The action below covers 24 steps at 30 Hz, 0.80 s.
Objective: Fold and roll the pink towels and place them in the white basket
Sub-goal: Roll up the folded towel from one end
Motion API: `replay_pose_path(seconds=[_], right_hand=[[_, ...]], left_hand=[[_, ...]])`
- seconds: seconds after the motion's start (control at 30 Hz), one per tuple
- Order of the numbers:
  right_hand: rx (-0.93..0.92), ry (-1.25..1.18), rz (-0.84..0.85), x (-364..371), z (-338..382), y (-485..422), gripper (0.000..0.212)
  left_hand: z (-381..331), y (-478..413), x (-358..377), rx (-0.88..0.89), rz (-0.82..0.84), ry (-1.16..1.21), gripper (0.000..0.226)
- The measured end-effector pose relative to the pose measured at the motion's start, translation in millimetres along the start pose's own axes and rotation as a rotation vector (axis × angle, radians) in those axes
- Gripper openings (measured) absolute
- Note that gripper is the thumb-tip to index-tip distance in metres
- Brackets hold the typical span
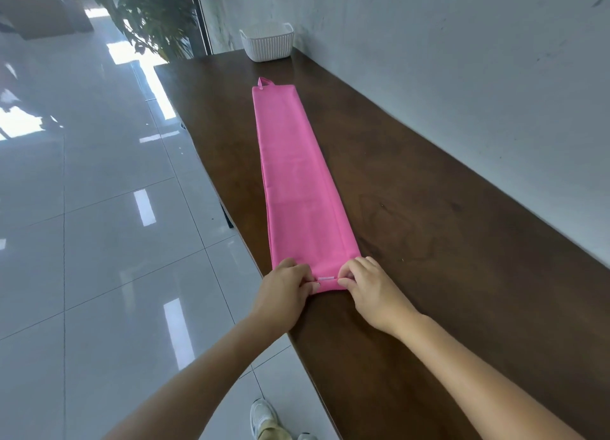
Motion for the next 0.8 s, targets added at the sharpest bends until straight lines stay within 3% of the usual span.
replay_pose_path(seconds=[0.1,0.2,0.4,0.53,0.6,0.73,0.8], right_hand=[[0.113,-0.125,0.064,-6.6,-6.0,-9.3,0.009],[0.165,-0.11,0.049,-12.1,-7.4,-16.2,0.014],[0.214,-0.086,0.026,-11.3,-8.3,-23.2,0.019],[0.22,-0.08,0.011,-13.6,-8.8,-25.2,0.021],[0.181,-0.023,-0.015,-16.9,-4.0,-24.3,0.021],[-0.12,0.346,-0.337,-22.2,15.5,-12.6,0.015],[-0.231,0.404,-0.426,-14.2,17.2,-2.6,0.008]], left_hand=[[2.1,-12.0,-5.5,-0.091,-0.026,0.016,0.015],[0.0,-15.6,-9.2,-0.056,-0.057,0.002,0.018],[-8.2,8.4,4.5,0.454,-0.213,-0.266,0.012],[-1.0,18.4,9.0,0.589,-0.212,-0.345,0.018],[-0.4,19.0,12.0,0.631,-0.206,-0.399,0.019],[1.8,10.5,11.6,0.632,-0.233,-0.441,0.018],[3.2,4.2,8.0,0.59,-0.25,-0.432,0.022]])
Point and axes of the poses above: each hand's wrist, its own y-axis away from the middle knuckle, its own x-axis out of the palm, z = x × y, the point moved 6 cm from there along -y, towards the middle knuckle, and after that the axes turned 13 degrees about y, right-handed, at the moved point
